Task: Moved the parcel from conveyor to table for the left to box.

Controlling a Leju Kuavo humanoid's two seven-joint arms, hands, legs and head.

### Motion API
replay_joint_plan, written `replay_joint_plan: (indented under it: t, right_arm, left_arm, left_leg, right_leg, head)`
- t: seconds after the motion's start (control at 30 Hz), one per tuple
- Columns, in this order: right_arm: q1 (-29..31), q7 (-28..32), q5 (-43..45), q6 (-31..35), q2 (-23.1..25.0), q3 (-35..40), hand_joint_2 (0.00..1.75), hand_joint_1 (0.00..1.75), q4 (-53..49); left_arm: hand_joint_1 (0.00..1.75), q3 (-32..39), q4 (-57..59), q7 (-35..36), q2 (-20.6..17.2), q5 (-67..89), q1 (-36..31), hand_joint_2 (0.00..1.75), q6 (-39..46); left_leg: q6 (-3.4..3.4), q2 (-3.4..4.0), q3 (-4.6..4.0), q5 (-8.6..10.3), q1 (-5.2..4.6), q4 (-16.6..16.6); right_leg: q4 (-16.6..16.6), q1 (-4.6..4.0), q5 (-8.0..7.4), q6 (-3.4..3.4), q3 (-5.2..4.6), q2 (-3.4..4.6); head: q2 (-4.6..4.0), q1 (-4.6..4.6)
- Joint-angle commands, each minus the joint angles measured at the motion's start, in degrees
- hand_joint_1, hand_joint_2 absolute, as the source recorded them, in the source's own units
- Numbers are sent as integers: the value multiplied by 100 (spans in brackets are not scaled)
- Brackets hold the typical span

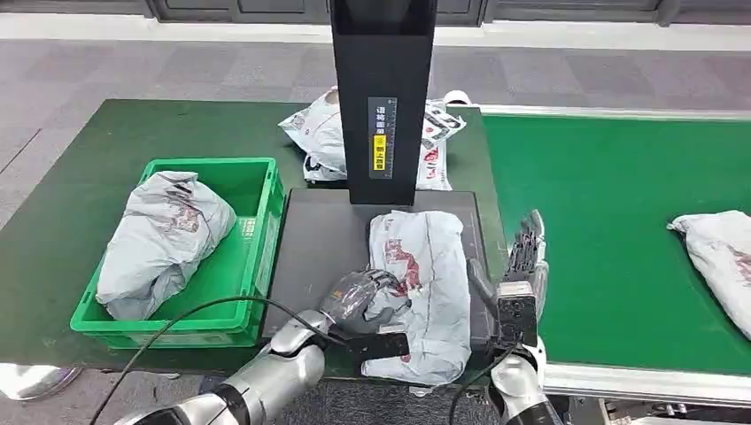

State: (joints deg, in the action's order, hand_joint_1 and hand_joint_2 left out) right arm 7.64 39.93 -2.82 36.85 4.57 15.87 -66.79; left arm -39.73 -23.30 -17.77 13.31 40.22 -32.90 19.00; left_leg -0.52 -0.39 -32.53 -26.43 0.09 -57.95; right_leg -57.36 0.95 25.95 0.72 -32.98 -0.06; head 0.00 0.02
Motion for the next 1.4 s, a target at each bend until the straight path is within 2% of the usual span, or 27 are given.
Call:
replay_joint_plan:
  t: [0.03,0.17,0.2,0.27,0.3,0.37,0.4,0.53,0.63,0.77,0.97,1.0,1.03,1.07,1.1,1.13,1.17,1.2,1.37,1.4]
  right_arm:
    - [119,7,98,23,78,-267,175,0,365]
    - [34,7,134,100,59,-249,175,0,246]
    - [33,7,169,99,40,-229,175,0,243]
    - [36,7,241,139,5,-197,175,0,186]
    - [23,7,267,133,-3,-203,175,0,158]
    - [-60,7,275,151,7,-270,175,0,79]
    - [-73,7,285,134,6,-276,175,0,68]
    - [-249,7,261,96,-10,-291,175,0,-54]
    - [-287,7,225,104,24,-299,175,0,-49]
    - [-252,7,162,105,75,-315,175,0,-20]
    - [-252,7,162,105,75,-315,175,0,-20]
    - [-273,7,181,98,48,-323,175,0,-88]
    - [-278,7,176,105,35,-331,175,0,-104]
    - [-279,7,182,91,20,-372,175,0,-148]
    - [-281,7,193,98,-15,-365,175,0,-197]
    - [-246,7,164,50,-49,-382,175,0,-184]
    - [-227,7,172,30,-61,-400,175,0,-169]
    - [-198,7,155,4,-68,-418,175,0,-151]
    - [-1,7,97,-294,-53,-553,175,0,56]
    - [29,7,90,-338,-44,-558,175,0,109]
  left_arm:
    - [175,924,-370,-382,-132,-321,-131,175,994]
    - [175,1538,-1166,-400,-361,-465,-285,175,2097]
    - [175,2148,-1872,-195,-462,245,-181,175,2100]
    - [175,3704,-2681,-195,-340,1972,-251,175,2100]
    - [175,4238,-2975,-228,-341,2428,-318,175,2100]
    - [175,4874,-3427,-269,-430,2994,-342,175,2100]
    - [175,4949,-3493,-300,-439,3018,-333,175,2100]
    - [175,6001,-5012,-170,-689,4215,79,175,2100]
    - [175,6581,-5180,-424,-722,4281,185,175,2100]
    - [175,6459,-5104,-34,-899,4548,351,175,2100]
    - [175,6459,-5104,-34,-899,4548,351,175,2100]
    - [175,5895,-4579,824,-1184,4971,372,175,2100]
    - [175,5529,-4099,1309,-1444,4978,336,175,2100]
    - [175,4399,-2116,2428,-1978,4978,-227,175,2100]
    - [175,4248,-940,2216,-1970,4805,-667,175,2069]
    - [175,4053,-65,2085,-1948,4792,-1023,175,1440]
    - [175,4047,-26,2070,-1928,4767,-1030,175,1452]
    - [175,4049,181,1700,-1875,4571,-1086,175,1173]
    - [175,3441,593,234,-1930,4361,-1094,175,-1422]
    - [175,3444,639,166,-1946,4286,-1094,175,-1685]
  left_leg:
    - [-4,5,-12,7,7,1]
    - [-12,2,-22,15,7,-3]
    - [-12,5,-23,15,6,-2]
    - [-12,13,-38,14,9,-10]
    - [-13,17,-42,16,11,-8]
    - [-13,15,-55,16,15,-18]
    - [-13,16,-49,17,12,-12]
    - [-15,57,-31,12,11,-2]
    - [-16,74,-23,11,12,8]
    - [-14,64,-22,12,13,12]
    - [-11,31,-39,18,13,6]
    - [-10,26,-41,18,11,5]
    - [-11,31,-40,19,12,7]
    - [-13,16,-33,24,9,13]
    - [-14,-14,-34,29,2,11]
    - [-15,-28,-35,36,5,17]
    - [-17,-54,-37,49,5,21]
    - [-17,-39,-41,40,5,6]
    - [-19,15,-41,40,8,0]
    - [-18,14,-44,44,10,3]
  right_leg:
    - [4,-7,-9,-6,-11,2]
    - [-3,-7,-11,-9,-24,1]
    - [-3,-7,-12,-10,-26,3]
    - [-11,-10,-14,-11,-44,12]
    - [-9,-12,-17,-14,-47,15]
    - [-16,-16,-17,-13,-61,13]
    - [-15,-13,-17,-13,-57,16]
    - [-11,-11,-23,-20,-55,60]
    - [-6,-14,-23,-22,-58,71]
    - [-7,-15,-19,-22,-52,61]
    - [-7,-15,-19,-19,-55,31]
    - [-8,-12,-17,-18,-55,26]
    - [-6,-13,-20,-19,-55,31]
    - [-4,-10,-18,-20,-45,18]
    - [-9,-3,-11,-18,-40,-12]
    - [-1,-6,-14,-21,-36,-26]
    - [4,-6,-16,-24,-36,-53]
    - [-4,-6,-15,-22,-48,-38]
    - [-7,-10,-34,-22,-56,16]
    - [-1,-13,-38,-23,-55,14]
  head:
    - [0,0]
    - [0,0]
    - [0,0]
    - [0,0]
    - [0,0]
    - [0,0]
    - [0,0]
    - [0,0]
    - [0,0]
    - [0,-2]
    - [0,0]
    - [0,0]
    - [0,0]
    - [0,0]
    - [0,0]
    - [0,2]
    - [0,0]
    - [0,-2]
    - [0,0]
    - [0,0]
